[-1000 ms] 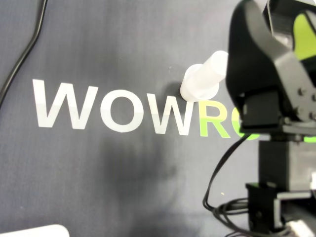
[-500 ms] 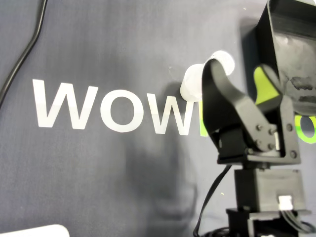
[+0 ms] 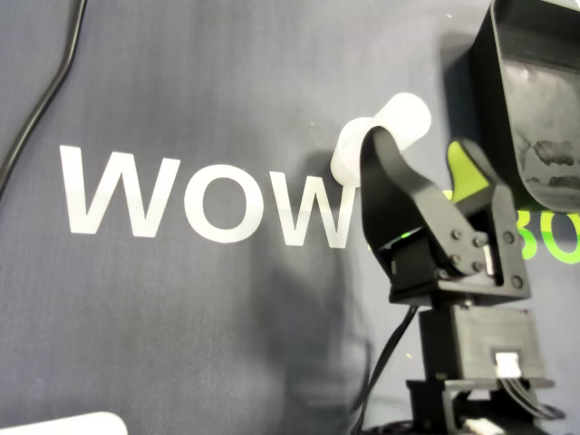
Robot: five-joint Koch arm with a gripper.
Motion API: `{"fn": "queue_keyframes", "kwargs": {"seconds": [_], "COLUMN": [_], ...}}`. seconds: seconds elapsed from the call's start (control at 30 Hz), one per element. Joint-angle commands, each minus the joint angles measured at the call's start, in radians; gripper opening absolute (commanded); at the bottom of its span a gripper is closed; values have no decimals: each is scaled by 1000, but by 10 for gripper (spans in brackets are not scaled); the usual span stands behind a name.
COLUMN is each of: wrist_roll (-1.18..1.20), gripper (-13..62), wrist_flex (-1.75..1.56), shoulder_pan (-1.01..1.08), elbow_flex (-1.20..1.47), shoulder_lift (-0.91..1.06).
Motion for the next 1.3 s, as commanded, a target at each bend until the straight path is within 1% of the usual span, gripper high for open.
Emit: {"fn": "queue_keyframes", "kwargs": {"seconds": [0.0,1.0,1.13,1.27], "wrist_roll": [-2,-14,-12,-11], "gripper": [329,328,302,301], "wrist_flex": [-87,-89,-89,-89], "shoulder_pan": [0,-25,-31,-35], "elbow_flex": [-23,-268,-295,-318], "shoulder_lift": [-9,-299,-336,-371]}}
